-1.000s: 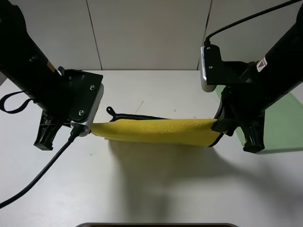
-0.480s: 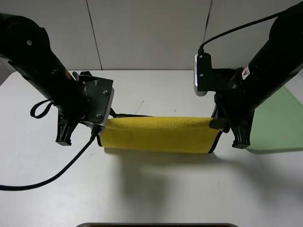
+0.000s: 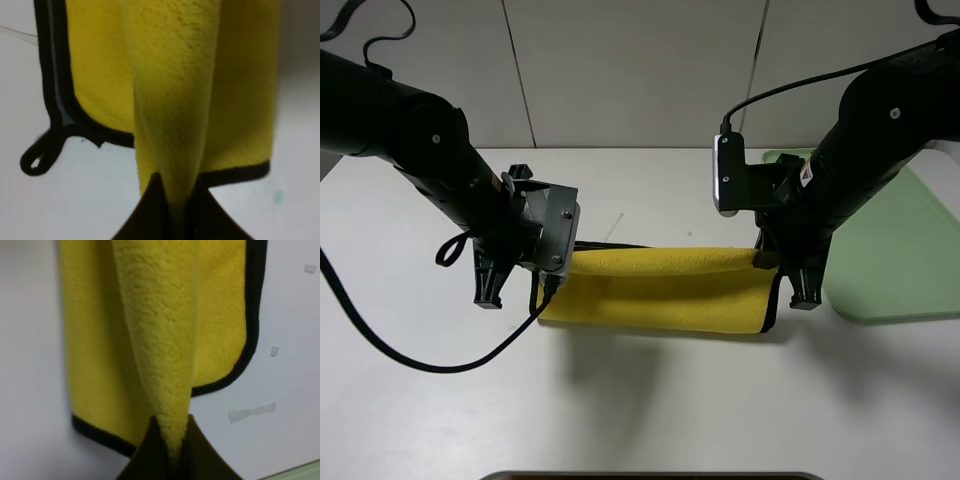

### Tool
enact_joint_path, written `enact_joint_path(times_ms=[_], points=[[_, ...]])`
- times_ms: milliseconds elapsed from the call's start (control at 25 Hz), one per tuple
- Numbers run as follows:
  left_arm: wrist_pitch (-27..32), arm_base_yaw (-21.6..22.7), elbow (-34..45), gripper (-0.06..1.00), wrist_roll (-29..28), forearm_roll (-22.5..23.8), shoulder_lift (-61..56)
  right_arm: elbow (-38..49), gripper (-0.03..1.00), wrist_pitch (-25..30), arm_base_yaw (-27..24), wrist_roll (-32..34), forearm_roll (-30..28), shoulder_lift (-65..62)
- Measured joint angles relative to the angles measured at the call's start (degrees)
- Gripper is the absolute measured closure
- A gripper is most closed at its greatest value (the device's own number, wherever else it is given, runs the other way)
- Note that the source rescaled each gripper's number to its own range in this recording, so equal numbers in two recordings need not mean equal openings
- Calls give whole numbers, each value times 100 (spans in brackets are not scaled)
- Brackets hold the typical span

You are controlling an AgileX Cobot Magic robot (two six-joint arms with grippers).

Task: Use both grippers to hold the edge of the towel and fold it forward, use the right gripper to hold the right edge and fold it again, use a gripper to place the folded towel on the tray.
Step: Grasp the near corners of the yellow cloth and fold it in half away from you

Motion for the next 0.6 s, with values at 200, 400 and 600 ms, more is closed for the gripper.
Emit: enact_joint_path(times_ms=[200, 400, 600], points=[[-623, 0, 0, 94, -36, 47, 209, 0, 97, -328, 0, 395, -443, 227], [-962, 0, 0, 94, -36, 71, 343, 0, 97, -547, 0, 570, -619, 349], [-1083, 0, 0, 94, -36, 89, 376, 0, 97, -644, 0, 588, -645, 377]])
